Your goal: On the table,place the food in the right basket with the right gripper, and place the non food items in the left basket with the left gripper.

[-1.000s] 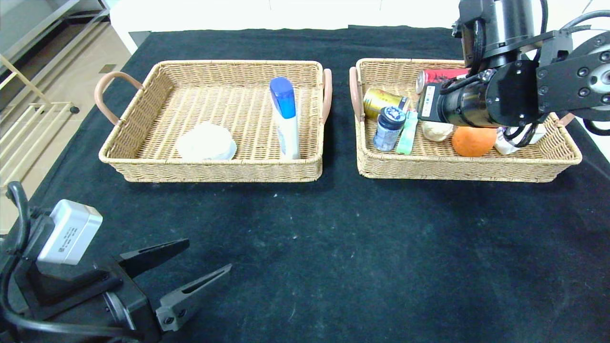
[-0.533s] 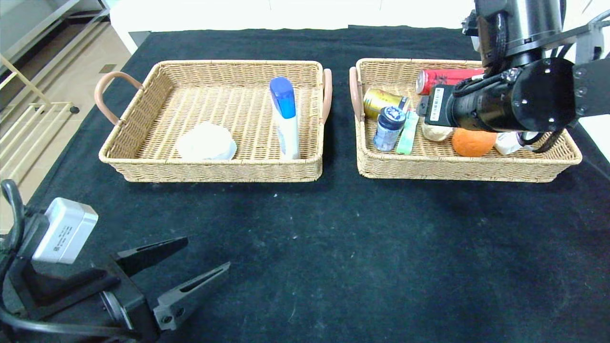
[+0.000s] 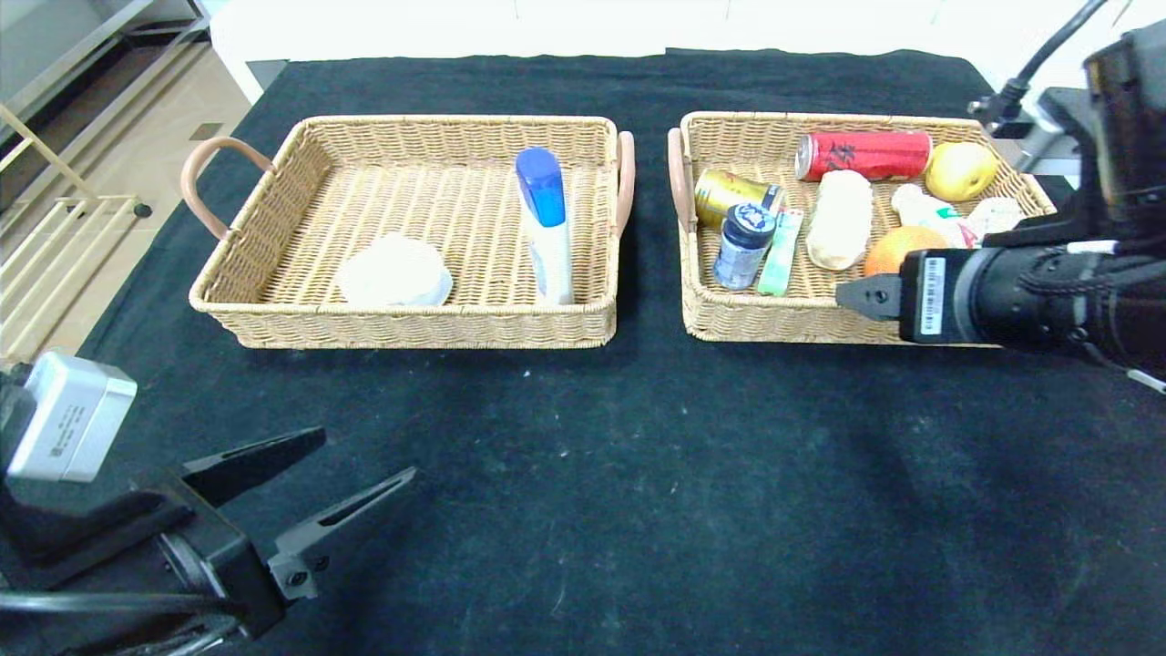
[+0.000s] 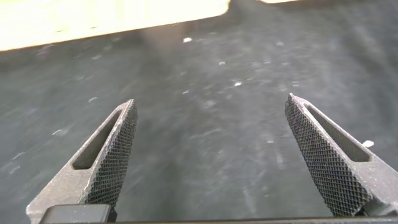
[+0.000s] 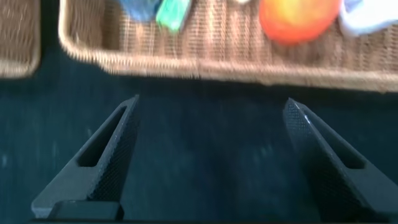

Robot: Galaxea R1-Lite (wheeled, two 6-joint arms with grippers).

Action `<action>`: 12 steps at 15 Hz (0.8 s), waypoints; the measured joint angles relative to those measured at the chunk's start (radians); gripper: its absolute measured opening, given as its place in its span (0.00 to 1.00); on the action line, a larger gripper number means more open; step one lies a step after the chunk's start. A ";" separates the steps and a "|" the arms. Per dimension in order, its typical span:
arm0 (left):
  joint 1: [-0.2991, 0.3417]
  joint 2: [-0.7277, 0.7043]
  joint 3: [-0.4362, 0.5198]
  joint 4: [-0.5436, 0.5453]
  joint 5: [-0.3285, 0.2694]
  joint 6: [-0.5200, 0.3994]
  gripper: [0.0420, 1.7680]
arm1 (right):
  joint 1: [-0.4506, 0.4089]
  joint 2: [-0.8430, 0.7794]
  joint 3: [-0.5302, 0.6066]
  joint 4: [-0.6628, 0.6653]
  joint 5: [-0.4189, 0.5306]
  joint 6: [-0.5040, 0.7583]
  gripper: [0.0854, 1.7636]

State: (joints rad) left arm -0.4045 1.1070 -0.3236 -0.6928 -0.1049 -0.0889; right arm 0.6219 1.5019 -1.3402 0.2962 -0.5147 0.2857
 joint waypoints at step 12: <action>0.026 -0.472 -0.195 0.774 0.186 0.061 0.97 | -0.085 -0.680 0.502 0.077 0.154 -0.208 0.96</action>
State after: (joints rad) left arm -0.3781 0.6353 -0.5189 0.0813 0.0806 -0.0283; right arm 0.5372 0.8215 -0.8379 0.3728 -0.3606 0.0779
